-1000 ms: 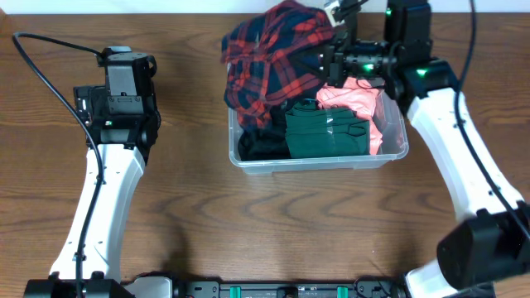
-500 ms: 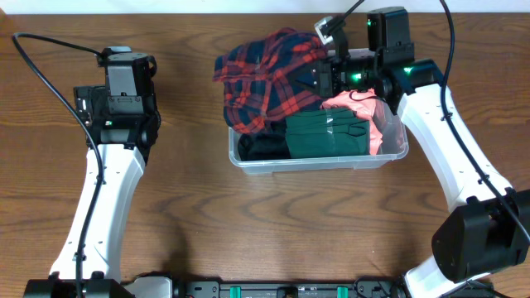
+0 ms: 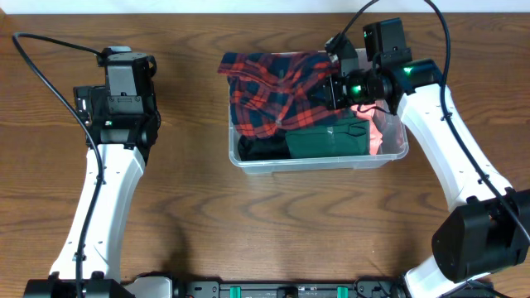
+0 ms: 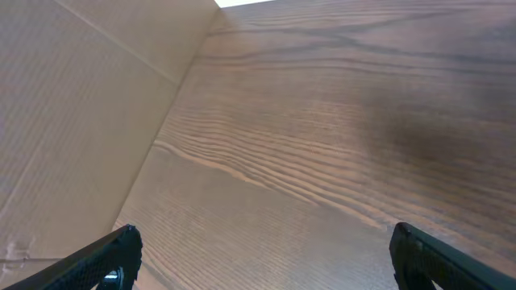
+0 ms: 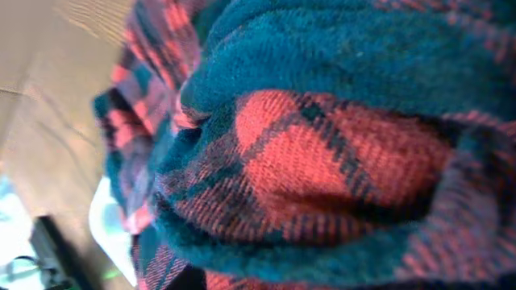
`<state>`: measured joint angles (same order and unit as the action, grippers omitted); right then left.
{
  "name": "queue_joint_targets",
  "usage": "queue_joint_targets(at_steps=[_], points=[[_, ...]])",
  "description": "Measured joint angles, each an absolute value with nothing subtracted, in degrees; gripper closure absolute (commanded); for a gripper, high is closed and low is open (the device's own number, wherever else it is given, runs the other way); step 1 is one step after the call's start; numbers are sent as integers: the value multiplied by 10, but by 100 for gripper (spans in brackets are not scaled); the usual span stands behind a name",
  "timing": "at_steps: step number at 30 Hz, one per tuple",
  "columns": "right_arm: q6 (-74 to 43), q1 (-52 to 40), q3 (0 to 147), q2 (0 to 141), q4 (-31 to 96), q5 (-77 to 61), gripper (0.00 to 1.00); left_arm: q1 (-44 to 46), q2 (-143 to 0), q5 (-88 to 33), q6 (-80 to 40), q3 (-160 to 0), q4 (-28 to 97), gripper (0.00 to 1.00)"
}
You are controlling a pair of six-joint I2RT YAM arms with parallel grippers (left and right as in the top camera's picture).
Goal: Pack container
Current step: 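Lower the plaid shirt into the container and release it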
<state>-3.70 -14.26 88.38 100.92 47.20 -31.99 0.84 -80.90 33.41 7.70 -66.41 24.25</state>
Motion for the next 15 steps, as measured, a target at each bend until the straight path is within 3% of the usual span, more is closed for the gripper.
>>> queue_joint_targets(at_steps=[15], points=[[40,-111,884,1009,536,-254,99,8,-809,334,77,-664,243,2]])
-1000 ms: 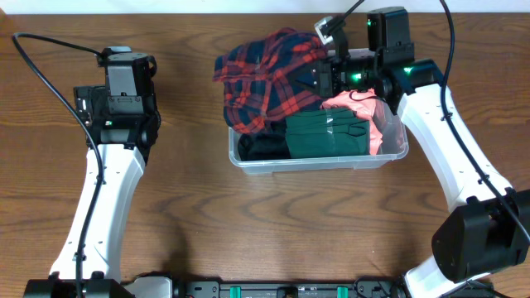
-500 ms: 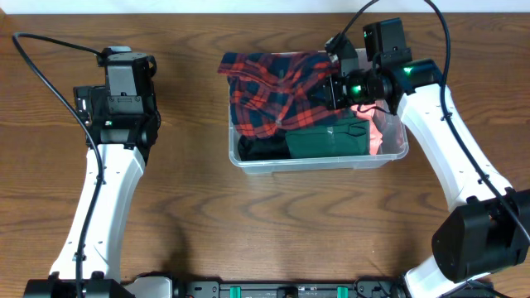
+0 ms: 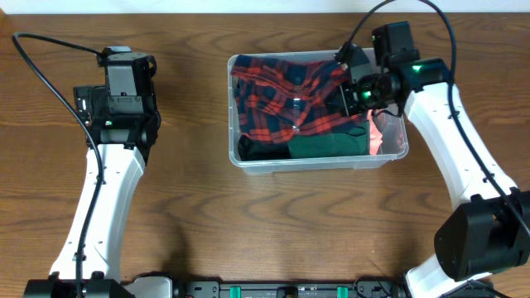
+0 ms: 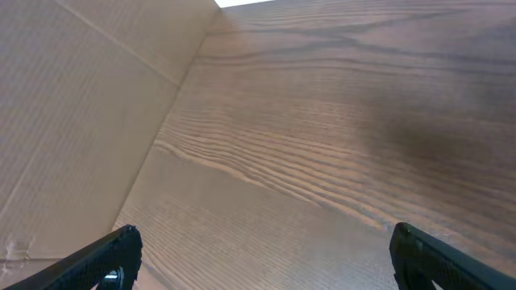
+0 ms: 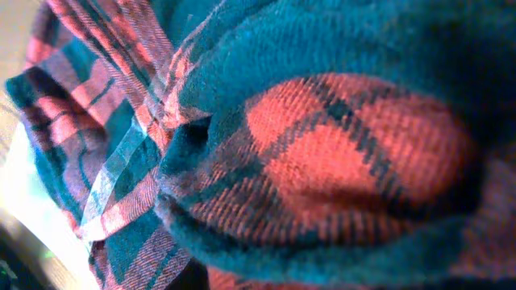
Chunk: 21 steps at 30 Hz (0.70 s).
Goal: Pack container
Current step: 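Lower the plaid shirt into the container and release it, then press the plaid shirt down into the container with the right gripper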
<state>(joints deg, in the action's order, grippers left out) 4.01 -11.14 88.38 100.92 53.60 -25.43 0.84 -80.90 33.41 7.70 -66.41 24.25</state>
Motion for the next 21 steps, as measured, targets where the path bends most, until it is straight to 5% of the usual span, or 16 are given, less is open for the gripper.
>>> queue_joint_targets(at_steps=[13,14,17,21], points=[[71,-81,884,1009,578,-230,99,8,-809,334,77,-664,243,2],[72,-81,884,1009,580,-222,95,8,-809,334,77,-664,243,2],[71,-81,884,1009,584,-200,53,8,-809,334,77,-664,243,2],[80,-81,884,1009,581,-178,21,8,-809,334,77,-664,242,2]])
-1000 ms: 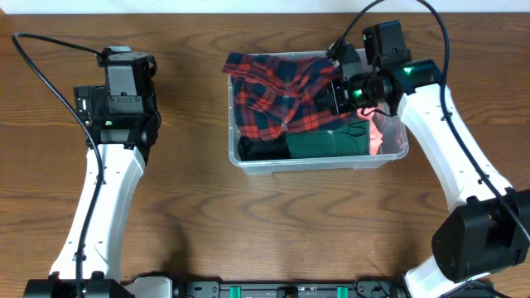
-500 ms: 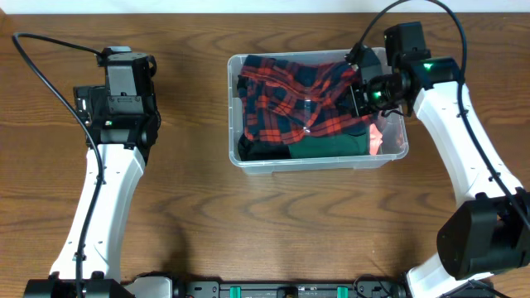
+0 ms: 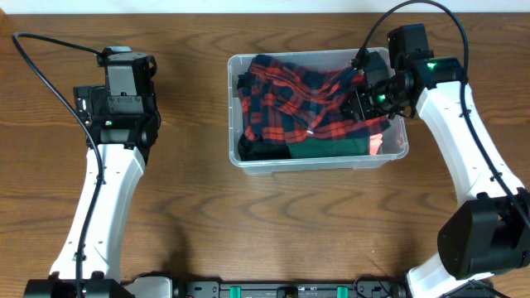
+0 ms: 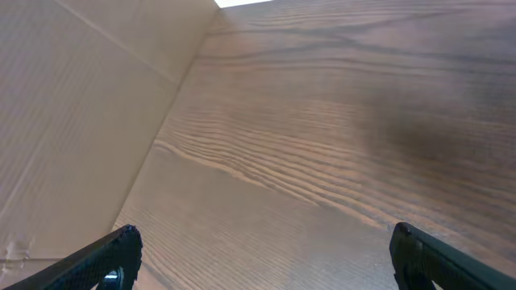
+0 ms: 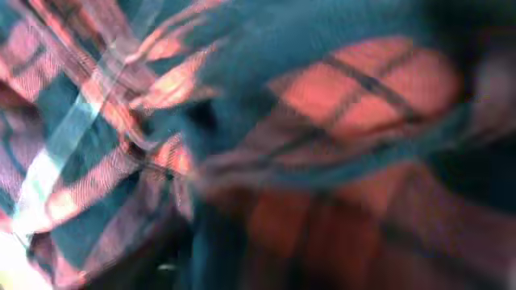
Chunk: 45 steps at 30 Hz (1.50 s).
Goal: Pack container
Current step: 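Press the plaid shirt down into the container with the right gripper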
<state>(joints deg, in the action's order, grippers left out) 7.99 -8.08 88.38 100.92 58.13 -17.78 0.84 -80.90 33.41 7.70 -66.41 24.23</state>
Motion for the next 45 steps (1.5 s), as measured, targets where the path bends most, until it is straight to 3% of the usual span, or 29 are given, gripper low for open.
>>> queue_joint_targets(at_steps=[3,11,18,22,26,27,28,37,45], points=[[82,-81,884,1009,568,-170,14,8,-809,334,77,-664,242,2],[83,-81,884,1009,462,-117,6,8,-809,334,77,-664,243,2],[84,-81,896,1009,427,-68,11,8,-809,334,77,-664,243,2],[82,-92,905,1008,425,-61,23,8,-809,334,77,-664,243,2],[81,-137,907,1008,419,-65,83,8,-809,334,77,-664,242,2],[80,-152,907,1008,414,-67,95,8,-809,334,77,-664,243,2],[77,-168,907,1008,406,-67,99,8,-809,334,77,-664,242,2],[54,-239,908,1016,343,-73,99,8,-809,334,77,-664,243,2],[46,-276,914,1124,303,-99,99,8,-809,334,77,-664,243,2]])
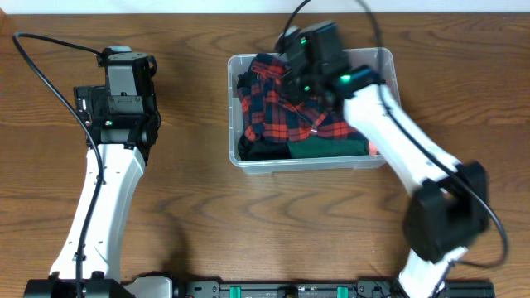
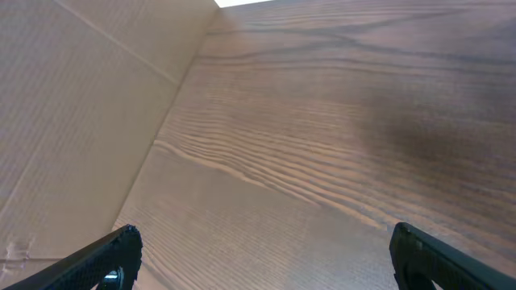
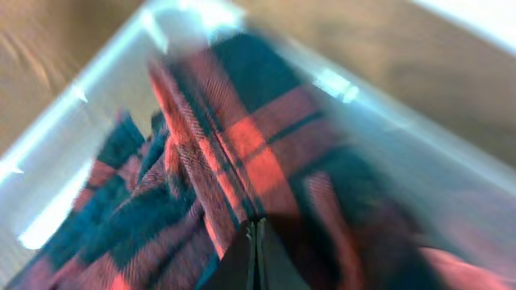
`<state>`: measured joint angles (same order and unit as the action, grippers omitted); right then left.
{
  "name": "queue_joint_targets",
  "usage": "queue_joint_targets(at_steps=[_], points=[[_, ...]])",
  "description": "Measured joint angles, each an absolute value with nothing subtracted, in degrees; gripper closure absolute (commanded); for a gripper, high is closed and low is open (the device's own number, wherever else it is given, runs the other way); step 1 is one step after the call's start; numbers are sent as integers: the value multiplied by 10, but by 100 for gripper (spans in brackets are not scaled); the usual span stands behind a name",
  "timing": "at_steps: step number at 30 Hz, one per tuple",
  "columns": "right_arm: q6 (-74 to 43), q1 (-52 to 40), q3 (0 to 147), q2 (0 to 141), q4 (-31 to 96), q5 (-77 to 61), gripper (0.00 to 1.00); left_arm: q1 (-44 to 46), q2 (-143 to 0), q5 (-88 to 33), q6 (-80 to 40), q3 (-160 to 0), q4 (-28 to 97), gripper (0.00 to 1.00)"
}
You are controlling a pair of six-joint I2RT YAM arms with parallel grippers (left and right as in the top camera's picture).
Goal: Pack container
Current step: 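Press the plaid shirt down into the container with the right gripper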
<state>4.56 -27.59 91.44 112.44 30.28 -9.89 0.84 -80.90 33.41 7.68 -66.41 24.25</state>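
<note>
The clear plastic container [image 1: 233, 124] stands at the back middle of the table. Inside it lies a red and blue plaid shirt [image 1: 273, 103], spread over a dark green garment [image 1: 331, 148] and a black one [image 1: 258, 150]. My right gripper [image 1: 296, 76] hangs over the shirt near the bin's back wall. In the blurred right wrist view the right gripper [image 3: 255, 256] has its fingers pressed together just above the plaid shirt [image 3: 242, 153], with no cloth between them. At the far left my left gripper [image 2: 262, 258] stands open over bare wood.
A pink item [image 1: 373, 147] shows at the container's right end. The right arm reaches diagonally across the bin's right half. A cardboard wall [image 2: 72, 121] stands beside the left gripper. A black cable [image 1: 33, 62] loops over the table's left side.
My right gripper was at the bin's right side with plaid cloth filling its view. Now it is over the bin's back middle, shut and free of the shirt, which lies in the bin.
The right gripper first held the plaid shirt, which hung over the bin's back left rim. At the two later moments the gripper was further right and the shirt lay inside. Now the shirt rests in the bin and the gripper is off it. The left arm stayed still.
</note>
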Motion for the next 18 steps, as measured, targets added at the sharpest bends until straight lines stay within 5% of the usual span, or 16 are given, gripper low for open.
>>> queue_joint_targets(at_steps=[18], points=[[36,-297,949,1172,323,-113,99,8,-809,334,77,-664,242,2]])
